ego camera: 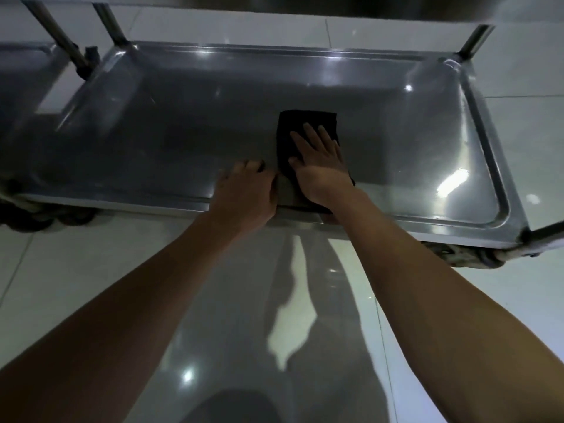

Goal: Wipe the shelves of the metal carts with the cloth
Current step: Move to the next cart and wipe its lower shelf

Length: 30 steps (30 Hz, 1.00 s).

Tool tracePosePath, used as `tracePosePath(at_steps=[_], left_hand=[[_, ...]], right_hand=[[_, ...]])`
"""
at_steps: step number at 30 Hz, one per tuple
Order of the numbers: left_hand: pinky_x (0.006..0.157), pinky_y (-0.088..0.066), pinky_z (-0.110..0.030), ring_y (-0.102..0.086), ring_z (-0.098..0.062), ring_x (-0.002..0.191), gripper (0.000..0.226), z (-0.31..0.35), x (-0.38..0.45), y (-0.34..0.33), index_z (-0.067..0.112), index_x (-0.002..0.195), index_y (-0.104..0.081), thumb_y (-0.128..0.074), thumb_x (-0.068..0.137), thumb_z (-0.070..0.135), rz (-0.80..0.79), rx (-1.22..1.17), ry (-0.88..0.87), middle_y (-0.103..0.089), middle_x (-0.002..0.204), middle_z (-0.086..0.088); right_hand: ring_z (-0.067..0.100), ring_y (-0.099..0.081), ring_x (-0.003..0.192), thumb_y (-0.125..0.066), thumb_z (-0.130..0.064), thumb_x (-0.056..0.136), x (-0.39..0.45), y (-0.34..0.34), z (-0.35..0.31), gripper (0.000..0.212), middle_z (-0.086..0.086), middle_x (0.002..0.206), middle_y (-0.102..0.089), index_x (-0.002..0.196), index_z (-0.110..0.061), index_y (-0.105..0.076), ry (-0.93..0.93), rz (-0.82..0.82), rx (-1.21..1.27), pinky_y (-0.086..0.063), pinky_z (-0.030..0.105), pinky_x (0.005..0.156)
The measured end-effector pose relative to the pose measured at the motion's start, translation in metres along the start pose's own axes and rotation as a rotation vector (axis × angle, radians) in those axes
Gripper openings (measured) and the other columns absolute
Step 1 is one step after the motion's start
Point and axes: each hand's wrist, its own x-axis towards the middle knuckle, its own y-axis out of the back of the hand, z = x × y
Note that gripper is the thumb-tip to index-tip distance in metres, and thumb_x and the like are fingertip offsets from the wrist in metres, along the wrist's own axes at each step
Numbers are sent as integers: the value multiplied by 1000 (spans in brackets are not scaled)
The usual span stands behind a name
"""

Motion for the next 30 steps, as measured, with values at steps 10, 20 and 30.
tracePosePath(at_steps=[10,20,30], left_hand=[[96,-47,-51,-49,-34,127,39,120,32,1,27,130,-57,-52,92,31,-43,-72,-124,-49,137,-6],[100,-42,-64,-45,-39,133,44,146,16,-11,25,137,-51,-47,95,38,7,21,-110,-44,147,-9],[108,-36,-48,-34,-23,144,57,116,23,-5,40,148,-40,-52,94,52,-84,-66,-246,-33,157,8]], right_hand=[[22,-2,154,-38,-38,104,-59,70,156,55,0,167,-11,156,-29,-26,-240,164,-55,-5,42,124],[29,-8,153,-42,-35,103,-110,89,213,53,5,166,-18,154,-25,-32,-304,273,-69,-6,42,124],[23,-1,154,-35,-40,105,-124,100,230,55,0,167,-9,157,-30,-22,-376,227,-164,-5,43,124]])
